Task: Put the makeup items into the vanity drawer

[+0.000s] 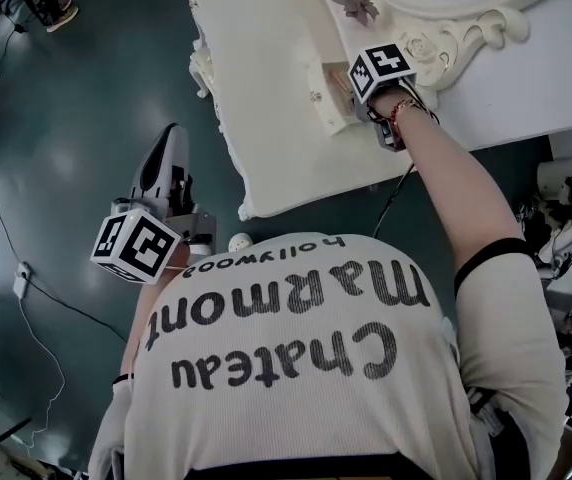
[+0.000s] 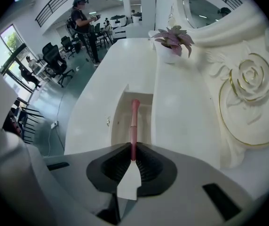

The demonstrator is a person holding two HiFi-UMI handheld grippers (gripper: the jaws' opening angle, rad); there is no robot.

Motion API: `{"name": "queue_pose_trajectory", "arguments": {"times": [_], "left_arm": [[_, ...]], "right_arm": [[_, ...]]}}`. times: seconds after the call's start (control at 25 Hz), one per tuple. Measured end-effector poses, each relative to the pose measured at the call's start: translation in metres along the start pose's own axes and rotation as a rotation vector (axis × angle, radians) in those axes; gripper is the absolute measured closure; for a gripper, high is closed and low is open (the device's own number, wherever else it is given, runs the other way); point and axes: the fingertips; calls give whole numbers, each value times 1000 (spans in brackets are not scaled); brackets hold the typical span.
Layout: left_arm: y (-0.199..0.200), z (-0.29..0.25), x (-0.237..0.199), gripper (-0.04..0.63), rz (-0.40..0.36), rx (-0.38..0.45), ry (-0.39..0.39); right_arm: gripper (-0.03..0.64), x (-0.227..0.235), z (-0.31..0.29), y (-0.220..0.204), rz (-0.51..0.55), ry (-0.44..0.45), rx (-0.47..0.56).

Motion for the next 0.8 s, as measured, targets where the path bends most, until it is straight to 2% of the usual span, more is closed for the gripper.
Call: {"name": "queue_pose_trajectory", "arguments": {"times": [0.32,0.8], "left_arm": [[10,-4,-26,586,20,-5,29],[16,-13,-48,587,20,-19,26]], "right_arm": [[568,-3,-14,7,30,-43,-37],[568,-7,-32,2,24,-51,-99]]}}
Point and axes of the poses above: the fingertips, and each gripper's own axes: z backward along the fingers, x to its right, y out of its top, and after that the axes turned 13 degrees about x, right-handed
